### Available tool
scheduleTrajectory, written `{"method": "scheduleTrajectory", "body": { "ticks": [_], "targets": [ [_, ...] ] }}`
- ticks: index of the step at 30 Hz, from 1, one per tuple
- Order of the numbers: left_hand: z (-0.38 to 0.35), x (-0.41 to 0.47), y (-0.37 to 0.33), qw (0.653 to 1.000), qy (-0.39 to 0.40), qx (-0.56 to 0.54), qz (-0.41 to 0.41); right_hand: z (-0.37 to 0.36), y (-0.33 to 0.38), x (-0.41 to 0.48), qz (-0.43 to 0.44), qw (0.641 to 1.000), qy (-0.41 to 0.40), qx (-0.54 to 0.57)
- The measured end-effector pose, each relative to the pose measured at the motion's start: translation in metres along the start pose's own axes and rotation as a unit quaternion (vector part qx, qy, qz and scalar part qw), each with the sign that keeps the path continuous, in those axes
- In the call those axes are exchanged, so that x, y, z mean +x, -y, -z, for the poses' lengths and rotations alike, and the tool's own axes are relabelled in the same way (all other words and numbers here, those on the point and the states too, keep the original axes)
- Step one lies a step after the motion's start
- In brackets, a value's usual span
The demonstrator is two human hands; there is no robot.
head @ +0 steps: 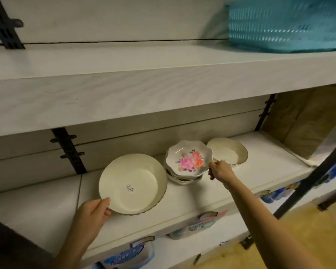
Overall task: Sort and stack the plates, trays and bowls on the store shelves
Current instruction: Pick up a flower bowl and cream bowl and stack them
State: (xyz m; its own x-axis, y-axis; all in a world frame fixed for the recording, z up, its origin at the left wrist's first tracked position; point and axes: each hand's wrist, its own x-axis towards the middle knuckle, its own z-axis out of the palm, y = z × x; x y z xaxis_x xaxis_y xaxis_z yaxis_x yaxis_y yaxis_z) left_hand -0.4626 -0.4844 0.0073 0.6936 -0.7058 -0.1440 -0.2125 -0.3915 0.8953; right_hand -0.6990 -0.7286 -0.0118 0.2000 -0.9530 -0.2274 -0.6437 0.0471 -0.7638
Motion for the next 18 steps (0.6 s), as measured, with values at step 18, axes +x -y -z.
{"method": "scheduleTrajectory", "body": {
  "ticks": [18],
  "targets": [
    [-0.149, 0.001, -0.054, 0.998, -0.032, -0.048, 0.022, 0.115, -0.051, 0.079, 0.125, 0.956, 0.206, -0.170]
  ]
}}
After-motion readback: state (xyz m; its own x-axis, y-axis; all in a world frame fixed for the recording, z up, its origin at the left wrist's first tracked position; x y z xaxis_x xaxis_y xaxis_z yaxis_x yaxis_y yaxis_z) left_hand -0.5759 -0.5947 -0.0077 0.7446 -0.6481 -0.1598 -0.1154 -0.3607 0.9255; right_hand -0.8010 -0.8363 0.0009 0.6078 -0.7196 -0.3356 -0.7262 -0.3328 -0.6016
